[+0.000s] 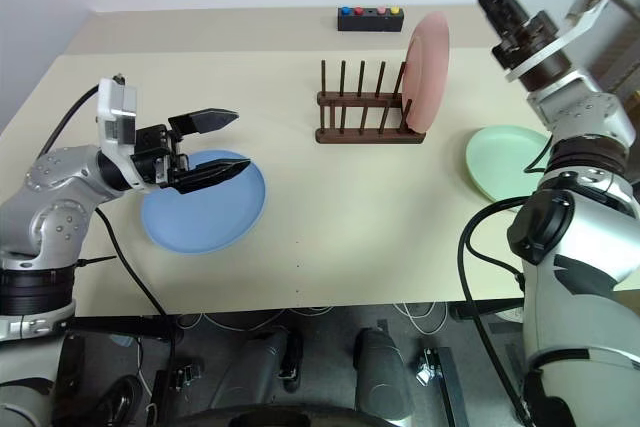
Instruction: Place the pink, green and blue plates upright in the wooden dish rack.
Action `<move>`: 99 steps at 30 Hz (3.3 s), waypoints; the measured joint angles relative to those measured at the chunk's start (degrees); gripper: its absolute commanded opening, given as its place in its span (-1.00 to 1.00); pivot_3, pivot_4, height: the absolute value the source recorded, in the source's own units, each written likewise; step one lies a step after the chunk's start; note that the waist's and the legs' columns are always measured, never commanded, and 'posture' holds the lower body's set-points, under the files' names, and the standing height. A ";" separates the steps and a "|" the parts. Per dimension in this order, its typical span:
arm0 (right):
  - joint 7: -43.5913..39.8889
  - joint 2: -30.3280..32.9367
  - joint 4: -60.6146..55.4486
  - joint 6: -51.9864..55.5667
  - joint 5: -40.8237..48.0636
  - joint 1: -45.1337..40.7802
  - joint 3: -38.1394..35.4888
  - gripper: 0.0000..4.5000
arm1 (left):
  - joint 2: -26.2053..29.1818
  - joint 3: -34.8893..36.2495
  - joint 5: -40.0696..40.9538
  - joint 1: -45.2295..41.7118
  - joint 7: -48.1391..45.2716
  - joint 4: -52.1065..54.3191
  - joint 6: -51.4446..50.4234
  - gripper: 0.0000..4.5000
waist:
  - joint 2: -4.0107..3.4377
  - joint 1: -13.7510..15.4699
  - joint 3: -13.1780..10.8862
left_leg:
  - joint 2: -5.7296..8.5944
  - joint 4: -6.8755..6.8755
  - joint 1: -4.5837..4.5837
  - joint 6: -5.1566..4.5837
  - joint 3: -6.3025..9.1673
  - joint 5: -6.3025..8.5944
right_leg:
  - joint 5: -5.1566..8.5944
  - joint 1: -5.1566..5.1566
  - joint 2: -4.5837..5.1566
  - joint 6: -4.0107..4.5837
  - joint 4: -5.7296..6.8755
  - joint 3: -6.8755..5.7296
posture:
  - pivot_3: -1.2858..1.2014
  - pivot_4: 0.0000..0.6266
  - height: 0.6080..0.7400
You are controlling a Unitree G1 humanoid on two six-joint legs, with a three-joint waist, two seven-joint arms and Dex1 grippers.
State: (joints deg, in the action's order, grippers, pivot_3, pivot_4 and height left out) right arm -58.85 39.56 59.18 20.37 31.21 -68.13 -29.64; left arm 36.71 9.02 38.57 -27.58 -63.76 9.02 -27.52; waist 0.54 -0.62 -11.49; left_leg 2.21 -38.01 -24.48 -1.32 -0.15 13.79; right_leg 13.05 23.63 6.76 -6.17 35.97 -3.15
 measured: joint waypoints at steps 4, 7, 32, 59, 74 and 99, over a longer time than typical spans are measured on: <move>2.11 5.72 -8.23 -10.80 -15.06 10.63 13.98 0.98 | -0.07 -0.65 -0.41 -0.33 -0.53 -0.79 0.54 1.00 | 0.01 -0.10 0.01 | 0.03 0.00 0.01 0.00 -0.02 0.00 | 0.01 0.00 0.00 -0.02 0.01 0.02 | 0.03 -0.52 0.93; -1.03 9.81 -13.22 -3.23 -18.78 17.73 19.94 0.98 | -0.38 -1.05 -0.47 -0.52 -0.99 -1.74 0.79 1.00 | -0.12 -0.11 -0.07 | 0.02 0.00 0.00 0.01 -0.04 -0.02 | 0.01 0.05 0.03 -0.01 0.07 0.07 | 0.03 -0.52 0.93; -9.05 19.41 -25.69 10.62 -30.42 29.91 36.28 -0.05 | -1.18 -3.58 -1.66 -2.37 -2.10 -4.37 2.15 1.00 | -0.18 -0.01 -0.08 | -0.02 -0.03 0.04 0.00 -0.04 -0.01 | 0.01 0.03 0.03 -0.01 0.03 0.06 | 0.03 -0.52 0.93; 4.23 5.02 -11.52 5.95 -7.21 -3.02 8.23 -0.99 | -0.75 -3.07 1.65 -2.34 -3.57 -3.67 -0.84 1.00 | -0.19 0.21 -0.10 | -0.03 0.03 0.03 0.05 -0.02 -0.04 | 0.00 0.01 0.00 0.00 0.02 0.05 | 0.03 -0.52 0.93; -2.50 1.00 -20.91 38.86 17.74 -0.97 1.58 -0.99 | -0.54 -1.20 2.12 -0.03 -1.36 -0.98 -0.92 1.00 | -0.21 -0.22 -0.10 | -0.03 0.04 0.01 0.01 -0.02 -0.01 | 0.00 0.10 0.03 0.02 0.09 0.08 | 0.03 -0.52 0.93; 2.43 -8.11 -29.59 29.14 12.77 5.96 11.01 -0.99 | -0.51 -1.17 2.12 0.57 -0.64 0.43 -0.91 1.00 | -0.21 -0.12 -0.10 | 0.00 0.02 0.00 0.02 -0.03 -0.02 | -0.01 0.10 0.01 0.00 0.09 0.07 | 0.03 -0.52 0.93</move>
State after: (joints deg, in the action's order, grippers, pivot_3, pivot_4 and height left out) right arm -56.42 31.45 29.59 49.51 43.98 -62.17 -18.63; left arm 36.20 7.86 40.69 -27.00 -64.40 9.45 -28.43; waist 0.33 -0.73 -11.59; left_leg 2.20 -37.99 -24.48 -1.31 -0.18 13.77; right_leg 13.04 23.73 6.77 -6.16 36.07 -3.08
